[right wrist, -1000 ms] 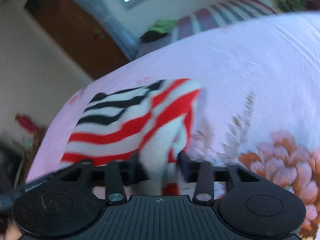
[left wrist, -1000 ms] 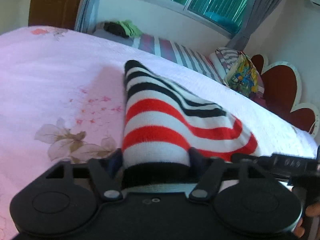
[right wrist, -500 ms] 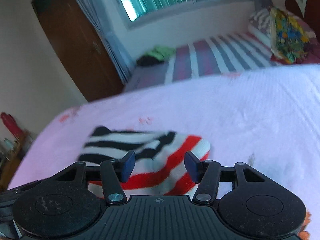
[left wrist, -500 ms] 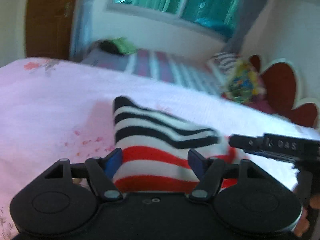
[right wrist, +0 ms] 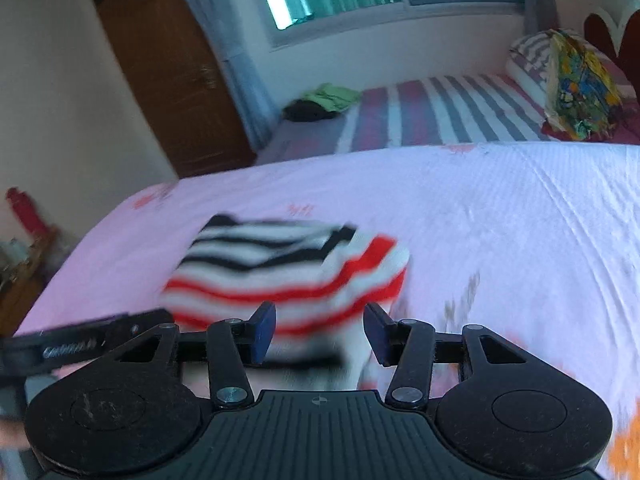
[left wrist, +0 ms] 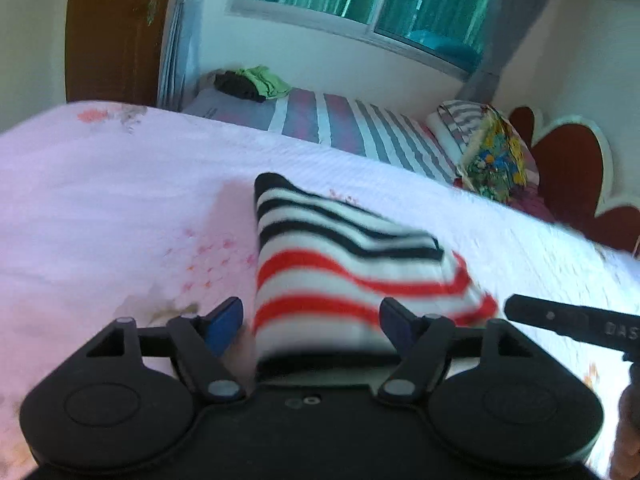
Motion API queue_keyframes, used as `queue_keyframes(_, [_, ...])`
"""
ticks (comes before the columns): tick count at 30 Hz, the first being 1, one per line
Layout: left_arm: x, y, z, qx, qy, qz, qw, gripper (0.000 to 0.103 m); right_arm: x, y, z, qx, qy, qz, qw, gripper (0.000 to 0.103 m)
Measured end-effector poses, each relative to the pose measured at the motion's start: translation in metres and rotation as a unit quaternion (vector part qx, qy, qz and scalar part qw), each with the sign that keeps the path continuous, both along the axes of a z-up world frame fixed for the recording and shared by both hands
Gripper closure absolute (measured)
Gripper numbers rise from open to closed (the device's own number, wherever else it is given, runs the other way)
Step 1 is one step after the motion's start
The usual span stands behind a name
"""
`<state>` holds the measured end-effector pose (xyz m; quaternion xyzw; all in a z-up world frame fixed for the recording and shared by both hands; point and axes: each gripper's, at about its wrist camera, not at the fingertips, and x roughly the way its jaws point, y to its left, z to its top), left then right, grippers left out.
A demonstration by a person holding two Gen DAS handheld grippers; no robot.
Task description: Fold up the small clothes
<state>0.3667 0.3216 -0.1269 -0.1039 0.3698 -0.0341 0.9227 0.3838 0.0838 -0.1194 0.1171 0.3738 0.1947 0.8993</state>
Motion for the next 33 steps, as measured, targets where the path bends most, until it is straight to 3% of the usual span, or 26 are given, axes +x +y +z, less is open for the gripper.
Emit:
queue_keyframes(4, [-0.02,-0.011,-0.015,0.026,0.022,-0.027,0.9991,0.029,-0.033,0.008,-0.023,-0.019,0.029,-0.014,0.999,0.053])
queue_keyframes(6, [-0.021,-0.015,-0.028,0.022,0.037,-0.023,0.9988,0.028,-0.036,0.01,-0.041,-0.042,0.057,-0.031,0.997,0.053])
queue_keyframes(9, [-0.023,-0.015,-0.035,0.018,0.044,-0.012,0.9988,0.027,-0.041,0.002,-0.053,-0.019,0.078,-0.056,0.995,0.053])
queue_keyframes(14, [-0.028,-0.019,-0.027,0.031,0.048,-0.018,0.9982,0.022,-0.059,-0.002,-0.03,-0.004,0.051,-0.071,0.996,0.053])
queue_keyframes(17, [-0.03,-0.022,-0.029,0.033,0.055,-0.021,0.9978,0.02,-0.055,0.005,-0.044,-0.049,0.078,-0.078,0.993,0.053])
queue_keyframes(20, [-0.031,-0.024,-0.03,0.036,0.064,-0.015,0.9972,0.013,-0.055,-0.002,-0.048,-0.013,0.099,-0.099,0.99,0.053])
queue_keyframes(29, [-0.03,-0.035,-0.024,0.066,0.127,0.015,0.9895,0.005,-0.078,-0.007,-0.017,-0.032,0.06,-0.076,0.995,0.053])
queue_keyframes(32, [-0.051,-0.04,-0.007,0.063,0.087,0.009,0.9941,0.005,-0.094,-0.018,-0.009,-0.028,0.054,-0.072,0.996,0.053])
queue_keyframes(33, [-0.059,-0.046,0.0,0.087,0.077,0.013,0.9931,0.005,-0.101,-0.023,-0.006,-0.023,0.051,-0.071,0.996,0.053])
